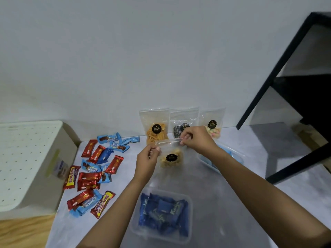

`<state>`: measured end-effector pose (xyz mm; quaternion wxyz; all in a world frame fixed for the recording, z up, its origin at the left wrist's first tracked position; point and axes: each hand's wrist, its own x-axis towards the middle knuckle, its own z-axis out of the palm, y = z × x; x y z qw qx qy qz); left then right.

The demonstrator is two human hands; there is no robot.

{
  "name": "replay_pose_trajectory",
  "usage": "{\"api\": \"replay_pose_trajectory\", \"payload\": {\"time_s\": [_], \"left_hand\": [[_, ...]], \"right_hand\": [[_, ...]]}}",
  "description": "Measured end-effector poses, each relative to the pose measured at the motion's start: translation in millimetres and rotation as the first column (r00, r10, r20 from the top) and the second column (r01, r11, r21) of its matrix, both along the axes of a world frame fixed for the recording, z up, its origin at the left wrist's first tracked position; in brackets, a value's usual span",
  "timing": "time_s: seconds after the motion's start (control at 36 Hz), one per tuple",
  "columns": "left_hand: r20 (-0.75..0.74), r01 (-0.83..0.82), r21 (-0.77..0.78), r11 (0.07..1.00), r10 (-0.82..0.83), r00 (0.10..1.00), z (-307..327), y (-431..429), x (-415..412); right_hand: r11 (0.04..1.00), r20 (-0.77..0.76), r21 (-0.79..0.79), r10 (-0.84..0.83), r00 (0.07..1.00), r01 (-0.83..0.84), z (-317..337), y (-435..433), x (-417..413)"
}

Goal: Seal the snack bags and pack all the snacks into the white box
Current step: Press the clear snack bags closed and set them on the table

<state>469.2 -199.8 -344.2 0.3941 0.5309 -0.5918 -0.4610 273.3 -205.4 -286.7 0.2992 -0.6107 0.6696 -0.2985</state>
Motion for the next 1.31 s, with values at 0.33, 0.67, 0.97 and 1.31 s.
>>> {"api": "replay_pose_trajectory", "payload": {"time_s": [0.33, 0.67, 0.97, 1.31], "left_hand": [[-0.13, -0.078, -0.01, 0.997, 0.076, 0.989, 7.7, 0.7, -6.4], [0.019, -0.089, -0.003, 0.996, 0.089, 0.996, 3.8, -9.6, -23.6], [0.171, -0.11, -0.12, 0.987, 0.13, 0.977, -3.7, -10.6, -36.3], [0.134, -0.125, -0.159, 0.979, 0.146, 0.98, -6.7, -14.3, -37.2]], "right_hand": [[1.0, 0.202, 0.01, -0.003, 0.979, 0.001, -11.7, 7.6, -12.0], [0.996, 0.206, 0.081, 0.018, 0.978, -0.036, -26.4, 3.2, -24.8], [0.99, 0.113, 0.134, 0.029, 0.993, -0.044, -26.6, -0.3, -24.3], [0.994, 0.064, 0.085, 0.059, 0.996, -0.065, -28.0, -6.3, -16.8]]}}
